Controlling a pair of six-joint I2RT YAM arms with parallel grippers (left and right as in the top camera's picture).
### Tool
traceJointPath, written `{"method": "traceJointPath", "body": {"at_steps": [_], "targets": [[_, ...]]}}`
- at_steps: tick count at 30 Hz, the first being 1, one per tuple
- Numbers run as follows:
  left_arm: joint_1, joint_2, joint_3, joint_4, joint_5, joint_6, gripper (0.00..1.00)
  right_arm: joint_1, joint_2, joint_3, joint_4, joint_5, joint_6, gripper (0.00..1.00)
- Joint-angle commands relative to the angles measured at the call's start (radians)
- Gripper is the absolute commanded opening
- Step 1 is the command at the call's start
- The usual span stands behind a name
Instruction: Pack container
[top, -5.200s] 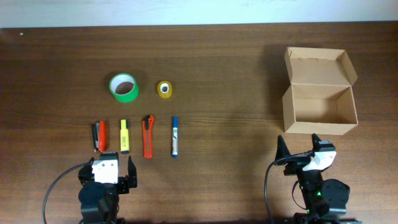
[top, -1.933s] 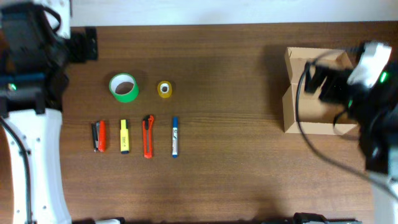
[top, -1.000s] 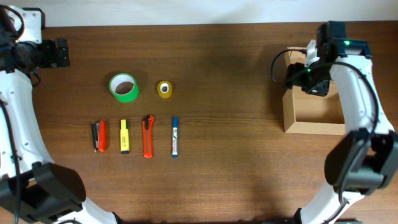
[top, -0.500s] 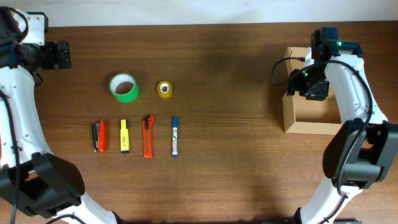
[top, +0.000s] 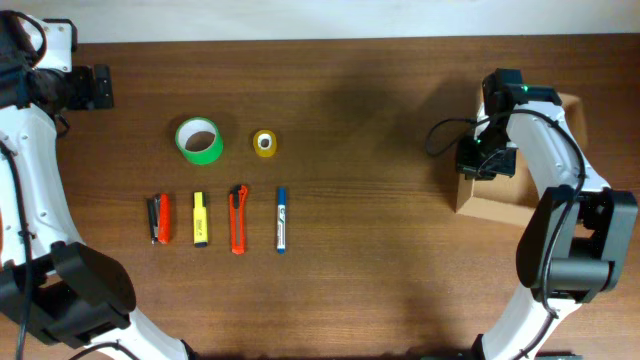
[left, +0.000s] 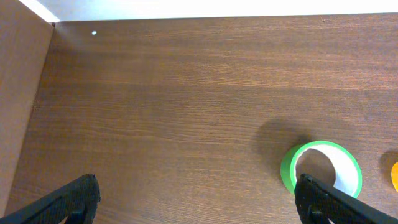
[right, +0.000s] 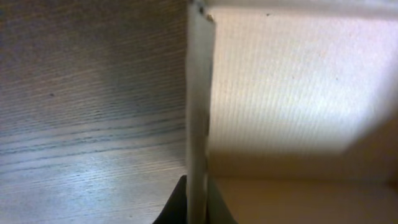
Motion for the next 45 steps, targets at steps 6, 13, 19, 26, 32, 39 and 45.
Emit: {"method": "traceJointPath", "body": {"at_steps": [6, 13, 19, 26, 32, 39, 45], "targets": [[0.002, 0.008, 0.011, 0.001, -0.017, 0.016, 1.0, 0.03, 0.011, 0.171, -0.024, 0.005, 0.011, 0.04], [0.002, 0.008, 0.011, 0.002, -0.049, 0.039, 0.99, 0.043, 0.011, 0.497, -0.147, 0.008, 0.027, 0.04], [0.002, 0.008, 0.011, 0.002, -0.06, 0.042, 1.0, 0.098, 0.011, 0.71, -0.2, 0.03, 0.109, 0.04], [0.002, 0.008, 0.011, -0.001, -0.06, 0.042, 1.0, 0.291, 0.011, 0.767, -0.204, 0.157, 0.163, 0.04], [0.002, 0.008, 0.011, -0.014, -0.06, 0.042, 1.0, 0.465, 0.017, 0.766, -0.2, 0.244, 0.243, 0.04], [0.002, 0.008, 0.011, -0.029, -0.06, 0.042, 1.0, 0.569, 0.096, 0.766, -0.261, 0.244, 0.351, 0.04], [0.002, 0.008, 0.011, -0.068, -0.06, 0.041, 1.0, 0.613, 0.195, 0.764, -0.272, 0.237, 0.508, 0.04]]}}
